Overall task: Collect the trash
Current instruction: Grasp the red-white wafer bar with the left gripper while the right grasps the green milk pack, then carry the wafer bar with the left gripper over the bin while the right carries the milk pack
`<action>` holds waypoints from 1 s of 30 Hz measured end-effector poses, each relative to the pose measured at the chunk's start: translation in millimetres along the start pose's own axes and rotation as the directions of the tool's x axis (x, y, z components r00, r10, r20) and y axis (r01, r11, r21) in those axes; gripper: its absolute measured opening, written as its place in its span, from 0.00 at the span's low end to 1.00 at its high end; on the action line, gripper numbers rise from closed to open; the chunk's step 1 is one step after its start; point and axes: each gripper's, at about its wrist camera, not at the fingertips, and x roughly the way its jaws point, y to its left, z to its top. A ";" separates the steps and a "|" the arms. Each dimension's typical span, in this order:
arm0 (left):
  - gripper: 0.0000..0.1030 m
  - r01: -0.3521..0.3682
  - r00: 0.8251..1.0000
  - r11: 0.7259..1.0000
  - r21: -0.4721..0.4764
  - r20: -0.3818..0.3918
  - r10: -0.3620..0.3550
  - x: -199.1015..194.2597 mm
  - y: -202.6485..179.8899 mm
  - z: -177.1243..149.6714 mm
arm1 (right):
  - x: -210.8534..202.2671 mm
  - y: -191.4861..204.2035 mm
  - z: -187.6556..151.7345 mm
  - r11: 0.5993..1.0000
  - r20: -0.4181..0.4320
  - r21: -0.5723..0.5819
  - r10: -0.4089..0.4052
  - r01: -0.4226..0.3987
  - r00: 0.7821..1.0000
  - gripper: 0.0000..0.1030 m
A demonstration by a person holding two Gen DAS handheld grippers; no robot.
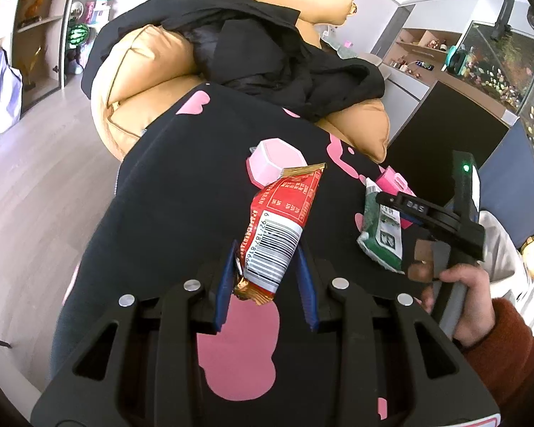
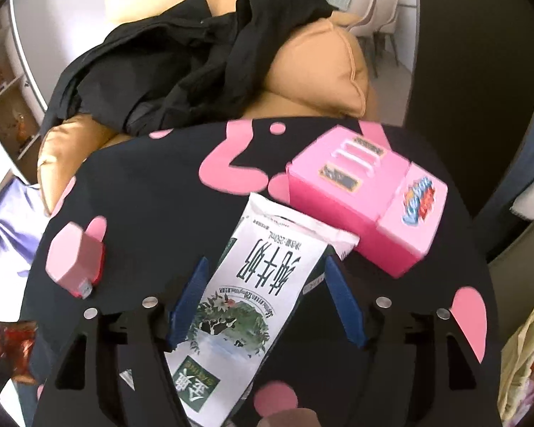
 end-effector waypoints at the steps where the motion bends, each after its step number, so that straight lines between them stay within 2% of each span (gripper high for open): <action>1: 0.29 0.006 1.000 1.000 0.000 -0.005 -0.006 1.1 -1.7 -1.3 | -0.2 -0.9 -3.5 1.000 -0.025 -0.009 0.028 -0.028 0.999 0.62; 3: 0.29 0.015 1.000 1.000 0.000 -0.011 -0.015 1.8 -4.8 -3.1 | 1.1 -1.2 -15.8 0.993 -0.116 -0.047 0.101 -0.107 0.988 0.62; 5: 0.29 0.018 1.000 1.000 0.009 -0.013 -0.018 2.0 -8.9 -4.3 | -0.3 -1.7 -27.2 0.988 -0.160 -0.076 0.123 -0.137 0.979 0.62; 8: 0.29 0.019 1.000 1.000 0.010 -0.017 -0.018 3.6 -12.7 -4.3 | -4.9 1.3 -38.1 0.980 -0.147 -0.144 0.117 -0.139 0.982 0.62; 11: 0.29 0.012 1.000 1.000 0.023 -0.022 -0.012 4.9 -17.7 -3.9 | -6.4 11.3 -36.1 0.974 -0.104 -0.207 0.068 -0.088 0.992 0.62; 14: 0.29 0.008 1.000 0.999 0.031 -0.021 -0.007 4.8 -20.0 -2.4 | 2.1 19.7 -26.0 0.966 -0.119 -0.235 0.085 -0.111 0.989 0.61; 16: 0.29 0.007 1.000 1.000 0.030 -0.017 -0.007 3.9 -20.8 -1.3 | 4.8 20.5 -21.0 0.962 -0.135 -0.242 0.091 -0.122 0.987 0.52; 19: 0.29 0.007 1.000 0.999 0.036 -0.011 -0.007 1.6 -23.5 0.3 | -16.3 20.8 -21.6 0.954 -0.087 -0.265 0.120 -0.139 0.989 0.48; 22: 0.29 0.006 1.000 0.999 0.050 -0.003 -0.006 -1.8 -31.4 3.9 | -53.7 21.6 -26.2 0.938 0.005 -0.322 0.134 -0.125 0.991 0.48; 30: 0.29 0.038 0.998 0.991 0.131 0.044 -0.045 -20.4 -86.0 14.8 | -144.1 -5.2 -28.9 0.919 0.170 -0.376 0.189 -0.113 0.967 0.48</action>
